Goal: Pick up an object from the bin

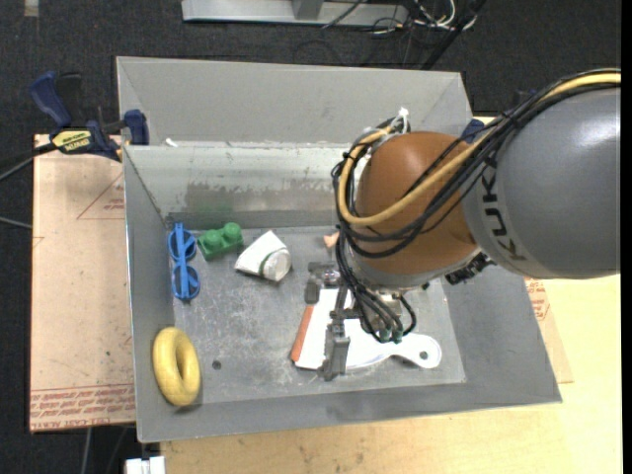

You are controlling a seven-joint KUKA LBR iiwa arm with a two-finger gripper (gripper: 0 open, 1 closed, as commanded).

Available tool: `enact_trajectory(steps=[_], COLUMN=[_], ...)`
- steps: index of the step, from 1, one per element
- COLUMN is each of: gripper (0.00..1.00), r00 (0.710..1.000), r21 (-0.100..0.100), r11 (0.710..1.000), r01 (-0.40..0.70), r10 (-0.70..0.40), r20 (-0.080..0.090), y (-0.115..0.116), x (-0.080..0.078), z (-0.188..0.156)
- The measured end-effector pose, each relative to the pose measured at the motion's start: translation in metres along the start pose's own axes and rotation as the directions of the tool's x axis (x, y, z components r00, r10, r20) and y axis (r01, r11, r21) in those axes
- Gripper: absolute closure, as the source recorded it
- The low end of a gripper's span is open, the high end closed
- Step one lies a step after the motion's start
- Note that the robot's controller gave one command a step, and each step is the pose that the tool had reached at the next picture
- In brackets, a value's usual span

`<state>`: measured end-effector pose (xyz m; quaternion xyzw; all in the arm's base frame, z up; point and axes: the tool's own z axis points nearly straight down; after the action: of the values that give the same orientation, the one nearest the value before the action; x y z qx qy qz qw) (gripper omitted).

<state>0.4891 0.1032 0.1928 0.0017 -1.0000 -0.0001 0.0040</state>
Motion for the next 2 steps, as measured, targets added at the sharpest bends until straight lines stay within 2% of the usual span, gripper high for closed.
enact_trajectory(steps=[1, 2], gripper=[0.00, 0.00], r00=[1.000, 0.997], r21=[-0.001, -0.001], r11=[1.000, 0.997], r01=[-0.003, 0.080], r10=[0.003, -0.080], r20=[0.008, 0.009], y=[-0.001, -0.031], x=[-0.002, -0.006], z=[-0.004, 0.056])
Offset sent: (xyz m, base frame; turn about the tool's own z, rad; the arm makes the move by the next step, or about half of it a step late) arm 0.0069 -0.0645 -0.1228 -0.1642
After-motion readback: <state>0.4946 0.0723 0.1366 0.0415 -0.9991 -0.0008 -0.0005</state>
